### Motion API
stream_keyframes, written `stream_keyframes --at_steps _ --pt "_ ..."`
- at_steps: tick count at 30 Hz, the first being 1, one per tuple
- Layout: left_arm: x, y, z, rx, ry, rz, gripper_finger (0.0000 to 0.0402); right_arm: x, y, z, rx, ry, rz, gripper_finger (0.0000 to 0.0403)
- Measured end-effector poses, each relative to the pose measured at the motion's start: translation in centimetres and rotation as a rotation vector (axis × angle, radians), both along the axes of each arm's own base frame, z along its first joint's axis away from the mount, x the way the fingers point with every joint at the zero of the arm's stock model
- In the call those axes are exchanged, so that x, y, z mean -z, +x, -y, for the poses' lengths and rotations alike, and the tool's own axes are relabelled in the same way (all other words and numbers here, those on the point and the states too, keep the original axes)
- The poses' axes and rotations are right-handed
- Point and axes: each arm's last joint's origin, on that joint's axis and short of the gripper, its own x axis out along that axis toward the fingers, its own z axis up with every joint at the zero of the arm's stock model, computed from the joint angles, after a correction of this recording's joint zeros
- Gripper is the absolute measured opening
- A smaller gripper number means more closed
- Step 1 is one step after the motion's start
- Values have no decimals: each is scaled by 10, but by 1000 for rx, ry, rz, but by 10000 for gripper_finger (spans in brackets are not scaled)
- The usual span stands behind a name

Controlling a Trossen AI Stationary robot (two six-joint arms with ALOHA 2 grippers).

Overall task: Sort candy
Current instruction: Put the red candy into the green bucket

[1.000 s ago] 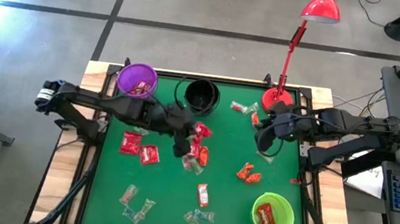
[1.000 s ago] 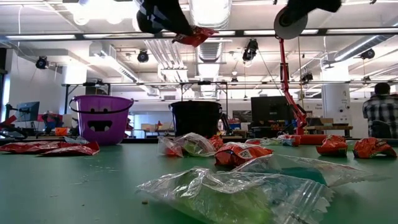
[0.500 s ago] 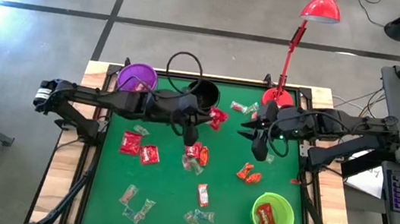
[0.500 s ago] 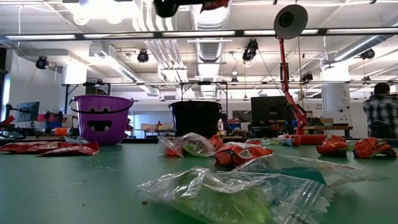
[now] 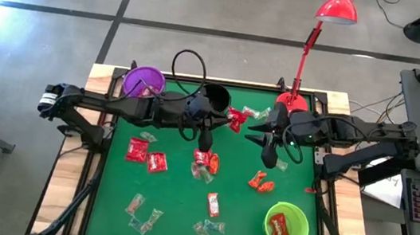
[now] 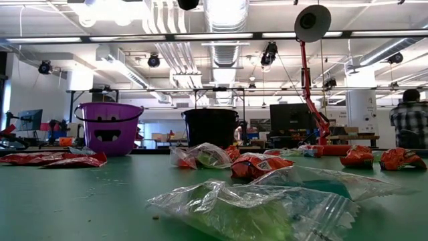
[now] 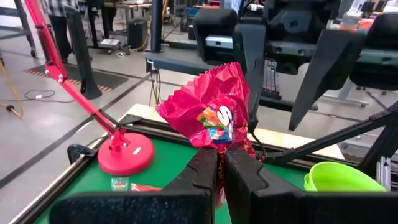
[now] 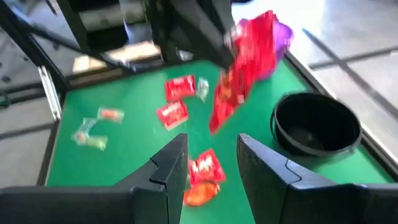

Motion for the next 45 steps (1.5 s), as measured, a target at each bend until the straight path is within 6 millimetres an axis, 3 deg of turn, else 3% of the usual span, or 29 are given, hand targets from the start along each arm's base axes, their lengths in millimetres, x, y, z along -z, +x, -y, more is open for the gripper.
stream_keyframes --at_steps 9,18,30,40,45 --pt "-9 1 2 77 10 85 0 -1 10 2 59 -59 46 130" --pt "-2 6 2 76 10 66 0 3 19 0 52 -52 45 130" --pt "3 10 1 65 18 48 0 1 12 1 75 -5 43 130" --pt "3 11 1 61 18 57 0 16 31 -1 77 -16 -7 128" --pt "2 11 1 61 18 58 0 14 34 -1 73 -21 23 106"
